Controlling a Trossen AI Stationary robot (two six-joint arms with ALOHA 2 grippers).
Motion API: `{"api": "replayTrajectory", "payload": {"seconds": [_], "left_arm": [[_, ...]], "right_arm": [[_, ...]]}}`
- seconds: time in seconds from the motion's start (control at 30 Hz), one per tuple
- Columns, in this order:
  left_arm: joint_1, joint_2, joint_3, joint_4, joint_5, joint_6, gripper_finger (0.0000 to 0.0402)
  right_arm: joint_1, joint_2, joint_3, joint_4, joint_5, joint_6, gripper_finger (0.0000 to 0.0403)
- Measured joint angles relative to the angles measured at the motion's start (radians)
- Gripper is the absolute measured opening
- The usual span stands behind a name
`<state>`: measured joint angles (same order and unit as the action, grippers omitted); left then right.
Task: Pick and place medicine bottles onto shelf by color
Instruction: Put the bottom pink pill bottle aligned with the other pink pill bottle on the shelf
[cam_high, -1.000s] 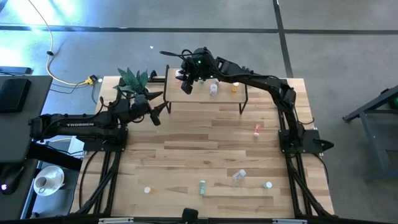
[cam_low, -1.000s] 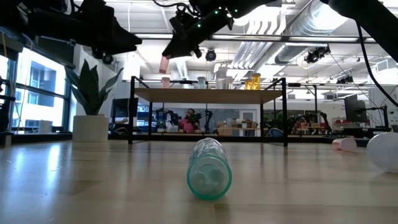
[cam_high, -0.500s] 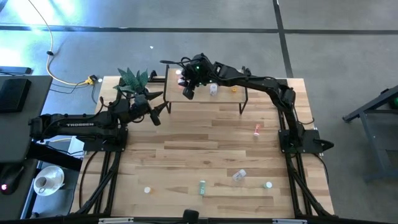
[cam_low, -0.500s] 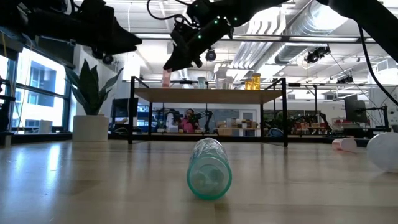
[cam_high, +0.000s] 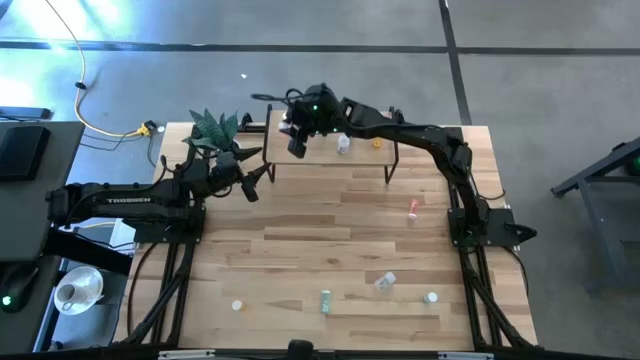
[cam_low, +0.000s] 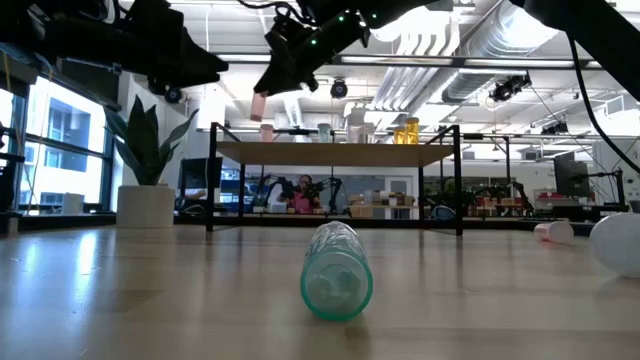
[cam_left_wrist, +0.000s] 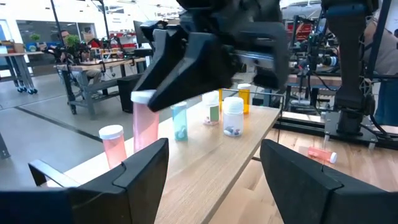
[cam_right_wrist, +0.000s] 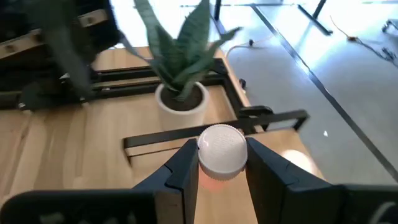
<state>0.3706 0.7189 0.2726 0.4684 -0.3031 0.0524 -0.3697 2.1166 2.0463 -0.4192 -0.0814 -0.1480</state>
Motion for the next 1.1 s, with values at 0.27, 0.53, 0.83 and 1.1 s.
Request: {"api": "replayTrajectory", "payload": {"seconds": [0.27,0.53,0.83,1.1], "left_arm": [[0.000,0.001,0.000,0.000,0.000,0.000,0.0243],[0.000,0.001,0.000,-0.001,0.000,0.003,0.0243],[0.000,0.001,0.000,0.000,0.000,0.002,0.0243],[0.000,0.001,0.000,-0.001,0.000,0.003,0.0243]], "right_arm": [[-0.013,0.068,0.035,-0.098,-0.035,0.018,0.0095],[-0.014,0.086,0.034,-0.082,-0.026,-0.007,0.0095],[-0.019,0.086,0.034,-0.080,0.003,-0.036,0.0095],[-0.019,0.086,0.034,-0.082,0.001,-0.036,0.0095]]}}
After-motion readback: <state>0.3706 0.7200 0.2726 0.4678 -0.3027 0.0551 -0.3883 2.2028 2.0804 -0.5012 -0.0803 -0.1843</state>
